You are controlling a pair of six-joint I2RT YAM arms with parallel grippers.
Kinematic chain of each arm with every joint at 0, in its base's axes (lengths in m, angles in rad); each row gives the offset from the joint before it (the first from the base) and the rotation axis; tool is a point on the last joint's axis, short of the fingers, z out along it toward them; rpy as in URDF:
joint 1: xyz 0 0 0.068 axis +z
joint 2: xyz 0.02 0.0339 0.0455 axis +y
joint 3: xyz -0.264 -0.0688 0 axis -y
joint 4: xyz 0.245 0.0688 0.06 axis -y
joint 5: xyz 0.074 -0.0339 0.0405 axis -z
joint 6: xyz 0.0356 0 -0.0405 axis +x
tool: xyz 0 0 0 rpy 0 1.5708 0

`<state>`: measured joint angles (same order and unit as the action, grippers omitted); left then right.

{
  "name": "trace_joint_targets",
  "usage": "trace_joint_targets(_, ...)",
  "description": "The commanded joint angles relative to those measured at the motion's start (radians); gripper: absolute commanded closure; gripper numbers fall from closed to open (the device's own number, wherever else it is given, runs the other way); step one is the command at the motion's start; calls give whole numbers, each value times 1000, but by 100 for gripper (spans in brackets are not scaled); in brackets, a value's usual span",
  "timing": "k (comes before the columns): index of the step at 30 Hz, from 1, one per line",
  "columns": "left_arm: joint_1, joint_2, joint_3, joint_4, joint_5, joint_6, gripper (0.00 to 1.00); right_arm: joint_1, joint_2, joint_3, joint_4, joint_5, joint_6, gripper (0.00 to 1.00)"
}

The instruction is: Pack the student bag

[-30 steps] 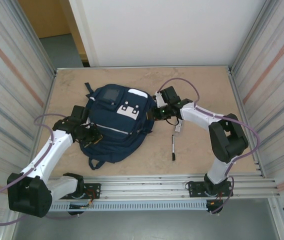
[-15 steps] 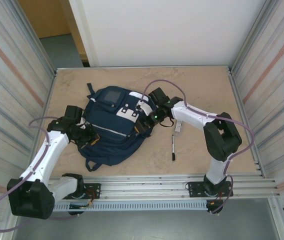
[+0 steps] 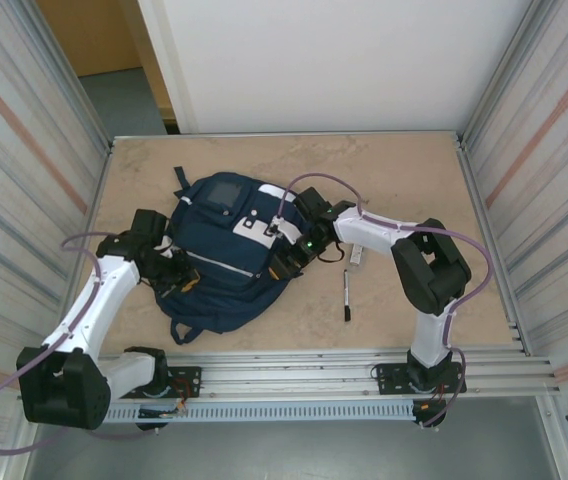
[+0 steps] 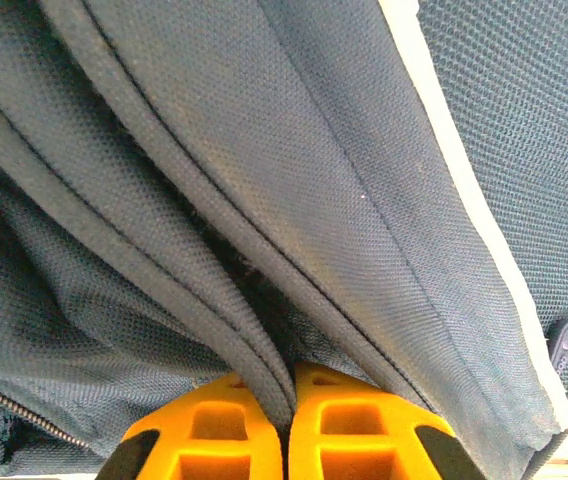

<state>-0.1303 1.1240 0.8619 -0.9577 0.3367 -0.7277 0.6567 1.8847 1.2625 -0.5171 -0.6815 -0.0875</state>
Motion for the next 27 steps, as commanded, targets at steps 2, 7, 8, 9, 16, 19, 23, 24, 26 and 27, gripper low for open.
trace_joint_targets(2, 6, 4, 29, -23, 76, 31, 100, 9, -17, -38, -18, -93, -34, 43)
trace_joint_targets(7, 11, 25, 41, -29, 89, 50, 100, 7, -22, -45, -24, -138, -46, 48)
trace_joint_targets(8, 14, 23, 36, -25, 89, 48, 100, 5, -27, -50, -23, -138, -46, 48)
trace_joint_targets(9, 16, 26, 38, -24, 91, 47, 100, 6, -38, -60, -18, -140, -45, 49)
trace_joint_targets(16, 36, 19, 34, -37, 90, 72, 100, 6, -78, -106, 37, -143, -27, 54)
trace_joint_targets(19, 49, 25, 38, -51, 101, 95, 100, 15, -90, -126, 74, -133, -15, 55)
trace_joint_targets(23, 53, 26, 29, -41, 102, 92, 100, 80, -119, -138, 116, 137, 5, 51)
trace_joint_targets(24, 54, 30, 34, -42, 107, 98, 100, 100, -127, -150, 145, 203, 11, 52)
trace_joint_targets(26, 54, 34, 37, -47, 112, 106, 100, 122, -137, -173, 194, 256, 11, 53)
trace_joint_targets(27, 54, 31, 34, -45, 108, 105, 100, 130, -143, -184, 219, 291, 16, 54)
